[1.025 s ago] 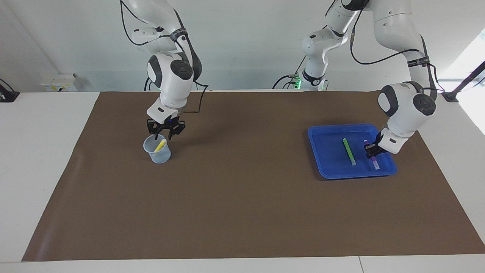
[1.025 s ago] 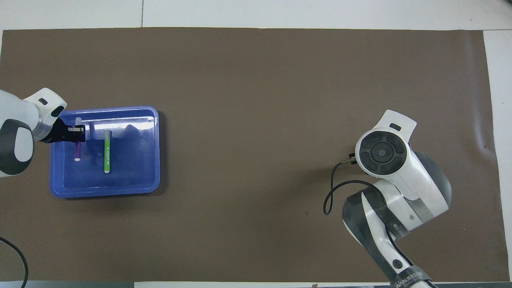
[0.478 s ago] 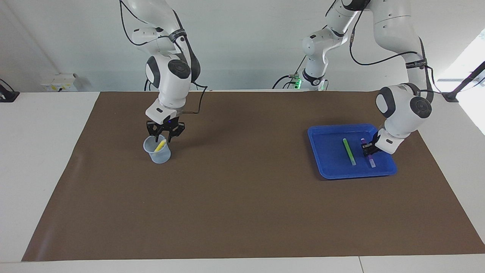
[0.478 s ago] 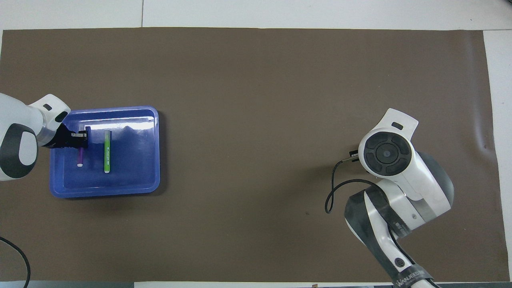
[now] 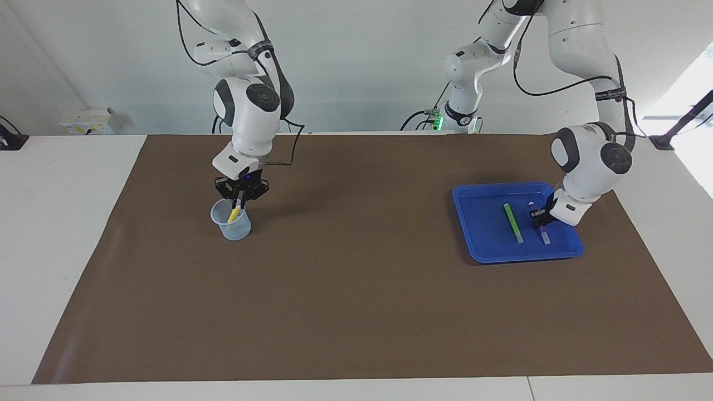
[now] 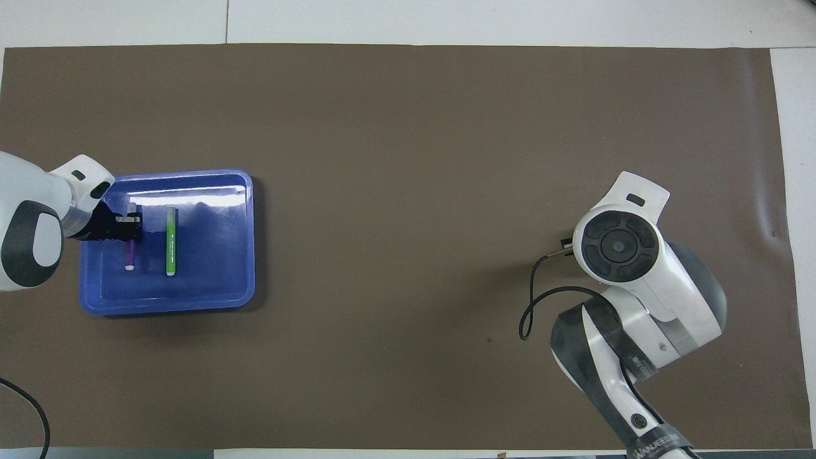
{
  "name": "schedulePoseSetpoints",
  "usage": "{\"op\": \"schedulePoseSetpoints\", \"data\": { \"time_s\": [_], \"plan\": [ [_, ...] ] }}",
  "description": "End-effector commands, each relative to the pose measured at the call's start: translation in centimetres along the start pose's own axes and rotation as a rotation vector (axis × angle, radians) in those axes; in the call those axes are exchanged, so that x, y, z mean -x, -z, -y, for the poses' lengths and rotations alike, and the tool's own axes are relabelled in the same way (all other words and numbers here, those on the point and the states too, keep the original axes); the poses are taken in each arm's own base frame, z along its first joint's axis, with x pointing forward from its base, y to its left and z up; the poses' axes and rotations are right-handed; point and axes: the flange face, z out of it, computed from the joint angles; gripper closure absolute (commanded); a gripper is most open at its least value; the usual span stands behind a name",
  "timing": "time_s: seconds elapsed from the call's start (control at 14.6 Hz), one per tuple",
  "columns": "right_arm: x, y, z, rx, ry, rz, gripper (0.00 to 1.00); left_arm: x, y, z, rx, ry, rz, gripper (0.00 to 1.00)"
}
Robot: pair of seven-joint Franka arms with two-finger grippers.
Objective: Right arm passes pens to left for tray arrangement
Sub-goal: 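Grasp the yellow pen from the cup with the right gripper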
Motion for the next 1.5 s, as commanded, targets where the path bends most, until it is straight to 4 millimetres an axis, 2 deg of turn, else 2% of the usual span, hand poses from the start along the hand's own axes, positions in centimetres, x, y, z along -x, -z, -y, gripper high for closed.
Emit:
{"op": "schedulePoseSetpoints", "data": {
  "time_s": [0.0,0.14,0.41,0.55,0.68,0.89,1.09,1.3,1.44],
  "plan": [
    [-0.1,3.6,-2.4,0.040,0.017,0.005,1.00,1.0,-0.1,0.3,-0.022,0.003,0.005,0.00],
    [-0.5,7.0,-4.1,0.034,0.031,0.015,1.00,1.0,-0.1,0.2,-0.021,0.003,0.004,0.00],
    [-1.5,14.8,-7.0,-0.155,-0.068,0.012,1.00,0.9,-0.1,0.2,-0.021,0.011,0.003,0.00],
    [-1.9,18.0,-7.2,-0.279,-0.119,-0.012,1.00,0.8,0.2,0.2,-0.022,0.010,0.001,0.00],
    [-2.4,19.2,-6.4,-0.451,-0.220,0.007,1.00,0.4,1.0,0.4,-0.022,0.014,0.012,0.00],
    [-3.3,20.8,-4.4,-0.759,-0.512,0.078,1.00,-0.8,4.9,0.0,-0.025,0.012,0.053,0.00],
    [-3.7,22.3,-3.4,-0.977,-0.626,0.133,1.00,-1.4,8.7,-0.6,0.012,0.031,0.082,0.00],
    [-3.9,23.7,-2.0,-1.152,-0.695,0.188,1.00,-1.4,14.1,-2.7,0.099,0.076,0.121,0.00],
    [-4.1,24.6,-1.0,-1.250,-0.731,0.223,1.00,-0.8,17.2,-5.3,0.132,0.191,0.156,0.00]
  ]
}}
